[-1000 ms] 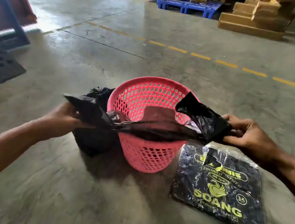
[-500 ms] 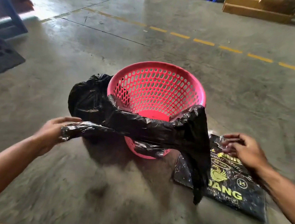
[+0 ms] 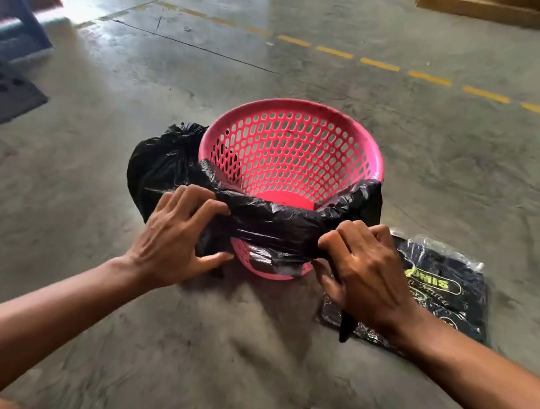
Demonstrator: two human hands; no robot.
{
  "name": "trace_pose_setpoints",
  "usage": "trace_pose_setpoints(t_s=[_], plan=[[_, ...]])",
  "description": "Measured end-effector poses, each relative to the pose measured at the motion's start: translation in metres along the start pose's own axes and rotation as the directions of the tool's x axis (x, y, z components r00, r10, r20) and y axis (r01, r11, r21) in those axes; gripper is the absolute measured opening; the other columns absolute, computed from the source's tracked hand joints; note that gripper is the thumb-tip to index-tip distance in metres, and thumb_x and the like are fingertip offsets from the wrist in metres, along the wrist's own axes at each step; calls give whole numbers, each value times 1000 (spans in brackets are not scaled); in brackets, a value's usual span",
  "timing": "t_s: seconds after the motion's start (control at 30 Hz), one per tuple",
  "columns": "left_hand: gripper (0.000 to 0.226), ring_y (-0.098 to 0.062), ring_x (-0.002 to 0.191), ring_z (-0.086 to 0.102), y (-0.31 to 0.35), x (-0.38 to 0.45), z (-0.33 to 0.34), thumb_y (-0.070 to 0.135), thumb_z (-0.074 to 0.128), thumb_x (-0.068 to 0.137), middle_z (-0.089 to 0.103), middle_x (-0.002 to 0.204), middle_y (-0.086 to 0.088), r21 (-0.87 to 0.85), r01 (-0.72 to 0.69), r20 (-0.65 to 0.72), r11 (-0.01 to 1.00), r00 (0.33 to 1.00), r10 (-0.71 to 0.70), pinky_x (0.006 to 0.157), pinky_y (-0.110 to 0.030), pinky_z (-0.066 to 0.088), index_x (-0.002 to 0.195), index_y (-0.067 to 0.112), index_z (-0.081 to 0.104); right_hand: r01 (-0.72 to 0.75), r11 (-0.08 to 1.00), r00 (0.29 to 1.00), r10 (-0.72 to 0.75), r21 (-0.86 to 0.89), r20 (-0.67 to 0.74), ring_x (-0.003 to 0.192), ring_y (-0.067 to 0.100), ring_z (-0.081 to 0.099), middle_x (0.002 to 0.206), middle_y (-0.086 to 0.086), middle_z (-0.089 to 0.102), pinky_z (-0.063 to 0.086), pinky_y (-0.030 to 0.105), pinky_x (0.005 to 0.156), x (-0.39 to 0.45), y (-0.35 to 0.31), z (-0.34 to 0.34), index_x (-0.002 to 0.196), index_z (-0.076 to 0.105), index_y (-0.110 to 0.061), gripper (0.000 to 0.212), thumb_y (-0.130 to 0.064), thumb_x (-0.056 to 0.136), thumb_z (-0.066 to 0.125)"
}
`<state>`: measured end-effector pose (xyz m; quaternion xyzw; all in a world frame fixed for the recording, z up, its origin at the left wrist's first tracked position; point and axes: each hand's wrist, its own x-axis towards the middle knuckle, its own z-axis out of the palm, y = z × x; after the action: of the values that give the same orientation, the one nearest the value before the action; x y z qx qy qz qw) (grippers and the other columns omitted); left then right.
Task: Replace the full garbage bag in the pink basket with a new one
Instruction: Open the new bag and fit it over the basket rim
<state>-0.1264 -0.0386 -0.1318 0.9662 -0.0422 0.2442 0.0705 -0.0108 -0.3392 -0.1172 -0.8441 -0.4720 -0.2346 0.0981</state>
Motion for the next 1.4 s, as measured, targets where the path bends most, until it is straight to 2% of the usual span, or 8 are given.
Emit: trace_pose_setpoints(t_s=[0.23, 0.37, 0.53, 0.67, 0.87, 1.0, 1.2, 1.4], plan=[[9, -22, 83, 64, -23, 9, -1, 29, 70, 83, 65, 86, 9, -34, -9, -35, 999, 999, 7, 79, -38, 46, 85, 25, 62, -140, 959, 987, 115, 247, 114, 87, 21, 60, 91, -4, 60, 45, 40, 79, -5, 34, -12, 90, 64, -22, 9, -26, 81, 65], [20, -20, 80, 61, -37, 3, -7, 39, 71, 86, 60, 86, 9, -113, 6, -76, 994, 997, -15, 79, -38, 47, 87, 23, 59, -282, 771, 959, 205, 571, 197, 80, 5, 69, 86, -14, 72, 55, 31, 73, -7, 47, -20, 90, 71, -27, 17, -14, 81, 72], [67, -24, 97, 54, -8, -9, 13, 71, 80, 65, 50, 107, 1, -40, 33, -118, 999, 992, -37, 84, -39, 45, 102, 20, 57, -294, 705, 953, 271, 645, 138, 74, 11, 69, 82, -7, 69, 53, 28, 67, 5, 42, -30, 90, 57, -29, 21, -13, 84, 70], [64, -27, 102, 53, 4, -5, 29, 52, 84, 63, 46, 114, -2, -19, 120, -120, 993, 985, -122, 85, -41, 45, 109, 19, 54, -170, 789, 985, 120, 590, 123, 79, 12, 64, 87, -11, 63, 50, 32, 72, 15, 37, -41, 87, 58, -27, 25, -3, 83, 64], [9, -24, 80, 60, -11, 0, 26, 10, 67, 81, 57, 92, 0, -131, 103, -143, 986, 982, -121, 74, -42, 53, 87, 15, 64, -76, 893, 994, 34, 444, 101, 82, 21, 63, 97, -1, 61, 51, 39, 71, 10, 40, -41, 89, 75, -17, 23, 3, 80, 67], [10, -17, 80, 57, -24, 0, 13, 4, 64, 85, 52, 98, 3, -280, -9, -114, 960, 993, -24, 72, -30, 50, 87, 14, 64, -32, 990, 998, 25, 138, 49, 79, 33, 60, 97, 9, 64, 50, 42, 73, 7, 42, -34, 89, 75, -11, 18, -14, 80, 61], [23, -20, 84, 64, -36, 4, -16, 3, 61, 90, 55, 115, -3, -352, -86, -12, 932, 996, 87, 72, -33, 53, 98, 14, 79, -104, 991, 993, 108, -79, 47, 86, 39, 60, 93, 12, 65, 50, 46, 70, 7, 64, -36, 87, 73, -9, 22, -4, 66, 71], [29, -24, 85, 59, -31, 17, -38, 10, 67, 80, 72, 90, 3, -122, -42, -5, 992, 999, 41, 79, -48, 50, 101, 22, 83, -213, 969, 965, 229, -129, 130, 91, 36, 64, 100, 7, 63, 55, 42, 67, 8, 71, -43, 121, 60, -24, 53, -12, 70, 70]])
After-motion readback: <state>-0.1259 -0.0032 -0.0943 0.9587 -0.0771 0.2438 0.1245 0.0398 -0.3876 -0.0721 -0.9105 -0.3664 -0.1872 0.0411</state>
